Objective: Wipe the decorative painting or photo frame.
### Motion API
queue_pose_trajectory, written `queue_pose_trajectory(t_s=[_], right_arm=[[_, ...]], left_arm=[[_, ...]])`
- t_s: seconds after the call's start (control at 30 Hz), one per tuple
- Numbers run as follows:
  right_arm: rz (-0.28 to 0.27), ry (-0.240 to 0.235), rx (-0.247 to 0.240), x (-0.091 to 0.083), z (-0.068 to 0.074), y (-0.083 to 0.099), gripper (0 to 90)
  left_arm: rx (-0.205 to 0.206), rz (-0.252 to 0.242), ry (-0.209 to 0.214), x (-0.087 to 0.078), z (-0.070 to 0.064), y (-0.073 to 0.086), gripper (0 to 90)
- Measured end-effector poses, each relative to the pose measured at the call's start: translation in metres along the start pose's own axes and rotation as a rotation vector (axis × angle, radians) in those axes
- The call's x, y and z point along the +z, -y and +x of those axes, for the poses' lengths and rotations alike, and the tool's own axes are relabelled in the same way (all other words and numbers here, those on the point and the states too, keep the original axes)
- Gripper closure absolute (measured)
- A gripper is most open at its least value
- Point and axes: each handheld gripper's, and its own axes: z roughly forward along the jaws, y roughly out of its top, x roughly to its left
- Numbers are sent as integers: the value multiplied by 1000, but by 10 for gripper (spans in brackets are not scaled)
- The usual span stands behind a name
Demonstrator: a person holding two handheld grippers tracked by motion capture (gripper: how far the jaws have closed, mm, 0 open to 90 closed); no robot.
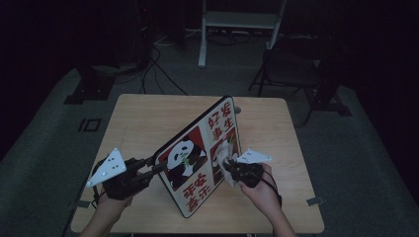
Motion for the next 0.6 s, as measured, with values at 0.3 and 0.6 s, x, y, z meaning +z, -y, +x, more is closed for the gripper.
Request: queue_pose_trajectory(t_s=[0.3,0.6], right_arm=[[-153,-13,-71,-25,17,-56,797],[-247,-33,-125,-27,33,-102,797]], left_arm=[[-9,4,4,0,0,1,714],[-8,2,2,1,1,2,716]])
